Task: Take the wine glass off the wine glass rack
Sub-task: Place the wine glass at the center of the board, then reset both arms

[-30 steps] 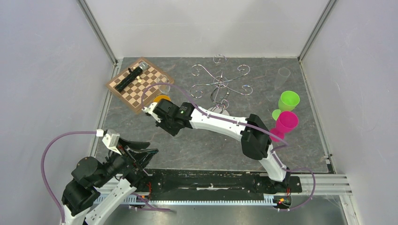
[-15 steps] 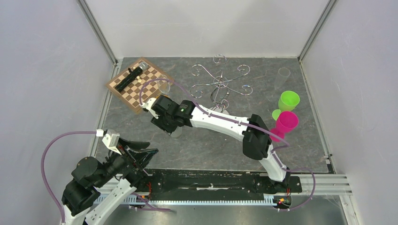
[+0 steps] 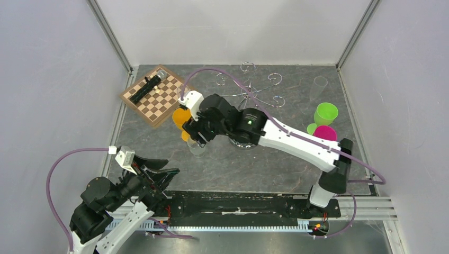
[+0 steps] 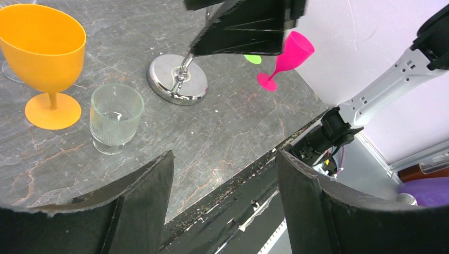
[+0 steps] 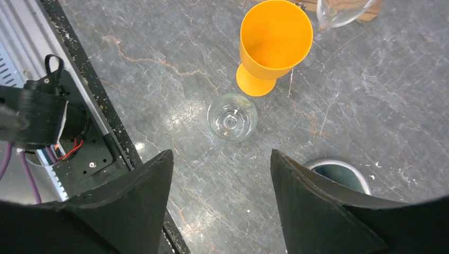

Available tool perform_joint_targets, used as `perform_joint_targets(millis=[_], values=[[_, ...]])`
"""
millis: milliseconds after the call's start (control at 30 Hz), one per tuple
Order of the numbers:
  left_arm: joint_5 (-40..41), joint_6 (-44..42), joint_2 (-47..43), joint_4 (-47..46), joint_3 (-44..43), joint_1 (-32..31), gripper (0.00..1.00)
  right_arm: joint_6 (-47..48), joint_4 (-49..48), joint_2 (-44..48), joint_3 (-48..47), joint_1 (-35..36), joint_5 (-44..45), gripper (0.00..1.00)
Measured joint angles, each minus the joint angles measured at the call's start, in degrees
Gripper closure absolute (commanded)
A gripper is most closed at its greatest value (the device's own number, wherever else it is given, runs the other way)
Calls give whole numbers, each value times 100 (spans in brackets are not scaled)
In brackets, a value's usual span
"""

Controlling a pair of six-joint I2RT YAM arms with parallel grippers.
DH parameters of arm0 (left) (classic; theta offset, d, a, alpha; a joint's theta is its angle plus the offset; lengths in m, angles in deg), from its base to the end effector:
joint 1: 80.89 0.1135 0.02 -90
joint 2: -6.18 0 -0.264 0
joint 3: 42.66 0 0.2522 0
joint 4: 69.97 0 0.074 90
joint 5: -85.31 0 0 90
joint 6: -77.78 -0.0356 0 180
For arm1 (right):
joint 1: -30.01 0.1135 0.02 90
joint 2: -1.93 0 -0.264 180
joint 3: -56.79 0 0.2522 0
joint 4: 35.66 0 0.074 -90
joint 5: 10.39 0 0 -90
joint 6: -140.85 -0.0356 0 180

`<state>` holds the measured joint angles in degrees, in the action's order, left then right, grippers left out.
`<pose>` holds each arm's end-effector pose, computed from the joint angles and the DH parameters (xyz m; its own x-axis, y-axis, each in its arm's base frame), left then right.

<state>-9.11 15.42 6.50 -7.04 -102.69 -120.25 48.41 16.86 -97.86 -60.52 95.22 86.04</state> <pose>-0.0075 0.0026 0.3266 -0.3594 -0.3034 -0.8825 0.5927 0.6562 -0.4670 0.1692 0.3569 0.3868 -0.2770 -0.4990 -0.8211 -0.8527 0.5217 -0.0293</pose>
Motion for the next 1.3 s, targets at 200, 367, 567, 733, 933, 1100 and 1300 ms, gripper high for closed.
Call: perform_joint_targets(millis=[200, 367, 567, 733, 933, 1100, 1300], values=[[107, 0, 0, 9, -22, 0, 23, 9, -101, 704, 505, 107, -81, 2], [160, -2, 31, 17, -212, 0, 23, 50, -70, 774, 549, 313, -343, 2], [151, -2, 352, -2, -535, 0, 23, 0, -48, 1180, 1021, 468, -424, 2], [151, -2, 686, 0, -688, 0, 23, -155, -66, 1810, 1473, 461, -404, 2], [105, -2, 1187, -7, -973, 0, 23, -402, -144, 2664, 1987, 459, -304, 2], [-66, -2, 1657, -81, -1123, 0, 23, -710, -50, 3287, 2275, 459, -160, 2], [-310, -2, 2107, -293, -1215, 0, 23, -975, 42, 3993, 2544, 459, 35, 2]])
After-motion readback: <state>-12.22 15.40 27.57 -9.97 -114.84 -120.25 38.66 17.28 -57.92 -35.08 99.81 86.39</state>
